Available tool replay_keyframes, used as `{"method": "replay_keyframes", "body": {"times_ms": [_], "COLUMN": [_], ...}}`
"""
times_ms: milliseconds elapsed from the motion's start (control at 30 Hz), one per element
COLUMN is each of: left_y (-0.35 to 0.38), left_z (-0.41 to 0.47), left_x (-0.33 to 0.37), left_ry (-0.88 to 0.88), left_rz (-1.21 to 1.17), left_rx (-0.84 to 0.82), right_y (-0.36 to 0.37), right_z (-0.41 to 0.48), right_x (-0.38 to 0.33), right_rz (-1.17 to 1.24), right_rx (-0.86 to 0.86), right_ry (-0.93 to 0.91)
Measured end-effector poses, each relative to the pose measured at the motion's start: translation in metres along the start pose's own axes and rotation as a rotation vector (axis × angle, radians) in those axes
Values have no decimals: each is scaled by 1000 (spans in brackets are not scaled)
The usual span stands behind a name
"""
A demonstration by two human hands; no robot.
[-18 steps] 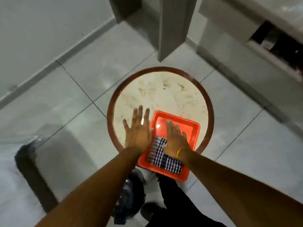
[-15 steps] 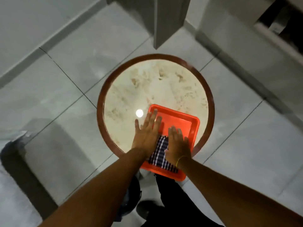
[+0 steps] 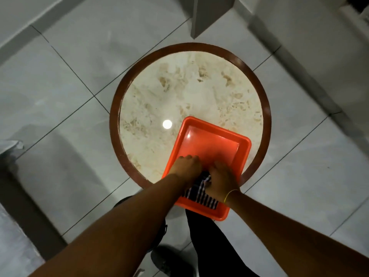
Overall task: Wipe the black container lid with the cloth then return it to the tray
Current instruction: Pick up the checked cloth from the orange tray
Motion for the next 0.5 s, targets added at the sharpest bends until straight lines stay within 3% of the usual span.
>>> {"method": "replay_keyframes", "body": {"times_ms": [167,267,367,500], "left_y": [-25,-53,-78,-73], "left_z": [-32,-77,-138,-239], "left_x": [-17,-49,-96,-165], "left_ry": [-53,-120,-239,-423], "left_rz": [-221,-313,-372,-343], "left_rx": [130,286,457,663], "right_y": [-44,-86,-118,-104], "right_z": [-10,-13,-23,-37], "right_x": [-24,-65,-139,-260], "right_rz": [34,-90,-242,-390], "right_rx": [-61,27,143,188], "right_ry": [-87,-184,-355,-585]}}
Point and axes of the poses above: each hand's wrist, its own z-axis towards the middle knuckle, its own y-axis out of the palm, x = y × z, the point moved 9 cm from there along z, towards the middle knuckle, and after that the axes turned 1 degree about z, right-handed, at the moved point
